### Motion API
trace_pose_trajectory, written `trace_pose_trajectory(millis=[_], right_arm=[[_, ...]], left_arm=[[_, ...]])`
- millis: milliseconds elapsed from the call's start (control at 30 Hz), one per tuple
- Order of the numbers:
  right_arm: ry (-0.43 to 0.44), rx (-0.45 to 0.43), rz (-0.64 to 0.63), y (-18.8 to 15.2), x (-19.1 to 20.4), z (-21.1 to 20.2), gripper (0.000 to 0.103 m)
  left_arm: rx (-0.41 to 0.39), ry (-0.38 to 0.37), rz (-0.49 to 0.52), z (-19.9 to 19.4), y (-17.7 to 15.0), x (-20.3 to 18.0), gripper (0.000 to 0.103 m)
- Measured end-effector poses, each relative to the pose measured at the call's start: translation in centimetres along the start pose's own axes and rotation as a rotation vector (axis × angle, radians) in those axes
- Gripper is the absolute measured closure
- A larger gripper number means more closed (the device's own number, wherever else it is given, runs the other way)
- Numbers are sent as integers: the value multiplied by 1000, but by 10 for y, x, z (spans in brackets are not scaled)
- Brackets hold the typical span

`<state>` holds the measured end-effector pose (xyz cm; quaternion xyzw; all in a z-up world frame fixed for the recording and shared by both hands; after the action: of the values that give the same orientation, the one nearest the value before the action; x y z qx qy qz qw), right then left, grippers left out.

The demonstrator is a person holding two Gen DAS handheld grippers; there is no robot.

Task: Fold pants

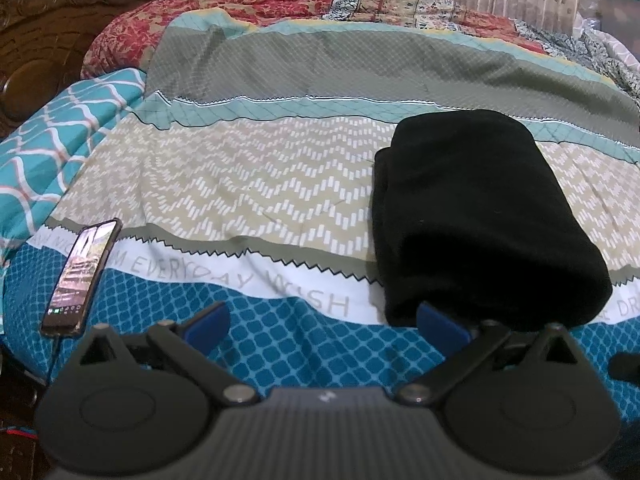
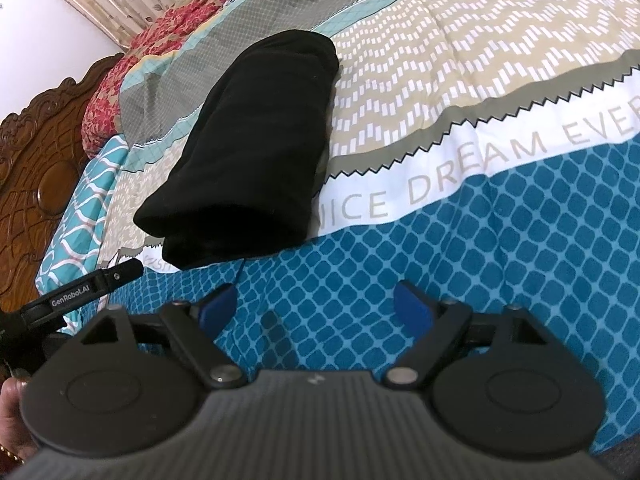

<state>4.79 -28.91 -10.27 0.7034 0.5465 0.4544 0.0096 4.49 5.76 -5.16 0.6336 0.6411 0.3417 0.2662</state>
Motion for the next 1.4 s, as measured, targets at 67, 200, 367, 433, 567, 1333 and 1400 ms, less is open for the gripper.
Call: trace_pose_trajectory(millis=[67,200,367,433,567,1333,1400], right_arm=[[3,3,-1,0,-1,-1,15],[3,3,-1,0,-1,-1,15],[2,2,1,-1,1,0,15],[2,2,2,-1,1,0,15],[5,4,3,-1,0,-1,15],[23,23,19,1,-6,-4,14],[26,27,20,3,-8,-5,14]], left_arm=[[3,0,2,0,0,1,0],[-1,6,2,-1,0,3,0],[-2,12,-2,0,0,6,0],[-2,16,-5,0,0,8,0],[-4,21,-4,0,1,10,0],[1,37,9,5,3,15,0],[0,38,11,6,4,15,0]])
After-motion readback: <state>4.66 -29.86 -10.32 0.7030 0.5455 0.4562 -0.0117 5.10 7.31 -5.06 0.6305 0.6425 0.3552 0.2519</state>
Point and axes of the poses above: each gripper's, at about its wrist camera, not at the fingertips, and z roughly the way its jaws point, x to its left, y to its top, the point moved 8 cm from there along z, roughly the way its jaws point, and after that the axes turned 10 degrees about -x, right-handed, at the moved point
